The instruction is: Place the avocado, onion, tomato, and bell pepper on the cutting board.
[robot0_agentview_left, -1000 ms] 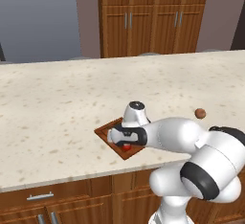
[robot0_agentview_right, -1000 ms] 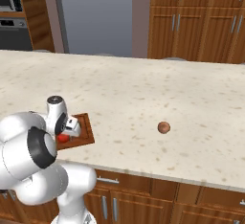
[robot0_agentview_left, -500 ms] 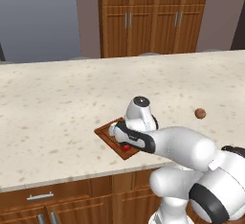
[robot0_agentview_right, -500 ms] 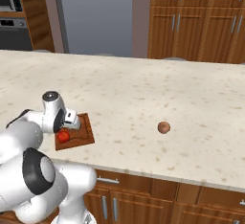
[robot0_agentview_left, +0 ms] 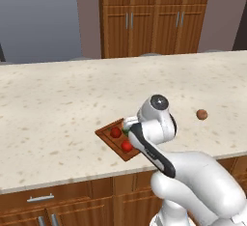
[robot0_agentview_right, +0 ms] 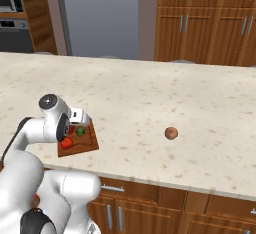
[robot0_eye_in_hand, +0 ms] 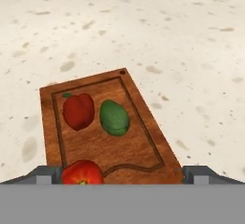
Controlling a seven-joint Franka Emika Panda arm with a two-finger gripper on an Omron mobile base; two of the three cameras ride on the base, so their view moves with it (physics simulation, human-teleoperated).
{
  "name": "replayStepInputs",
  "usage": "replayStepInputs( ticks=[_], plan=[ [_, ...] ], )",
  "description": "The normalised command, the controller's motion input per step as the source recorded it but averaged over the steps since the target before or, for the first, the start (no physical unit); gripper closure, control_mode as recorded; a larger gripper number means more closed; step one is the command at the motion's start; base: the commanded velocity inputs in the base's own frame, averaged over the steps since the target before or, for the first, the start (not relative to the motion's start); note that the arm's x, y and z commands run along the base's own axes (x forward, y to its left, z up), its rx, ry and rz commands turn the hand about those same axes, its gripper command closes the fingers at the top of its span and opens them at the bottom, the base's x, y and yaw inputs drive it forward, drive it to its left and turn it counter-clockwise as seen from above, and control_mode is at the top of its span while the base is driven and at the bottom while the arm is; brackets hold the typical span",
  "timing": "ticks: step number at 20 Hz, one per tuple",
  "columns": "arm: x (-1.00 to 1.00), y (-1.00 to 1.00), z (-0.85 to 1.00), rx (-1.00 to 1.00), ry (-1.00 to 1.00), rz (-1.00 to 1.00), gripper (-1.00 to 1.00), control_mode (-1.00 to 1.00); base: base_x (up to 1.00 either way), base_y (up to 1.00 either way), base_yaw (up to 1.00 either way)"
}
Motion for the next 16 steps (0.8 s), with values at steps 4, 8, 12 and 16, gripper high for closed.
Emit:
replayStepInputs(
  ticks=[4,8,12,16],
  plan=[
    [-0.1,-0.65,0.51,-0.03,-0.18,0.0,-1.0,-1.0,0.0,0.0,0.0],
    [-0.1,-0.8,0.43,0.0,-0.08,-0.02,-1.0,-1.0,0.0,0.0,0.0],
    [-0.14,-0.8,0.42,0.0,-0.01,-0.07,-1.0,-1.0,0.0,0.0,0.0],
    [-0.18,-0.84,0.37,0.0,0.0,-0.11,-1.0,-1.0,0.0,0.0,0.0]
  ],
)
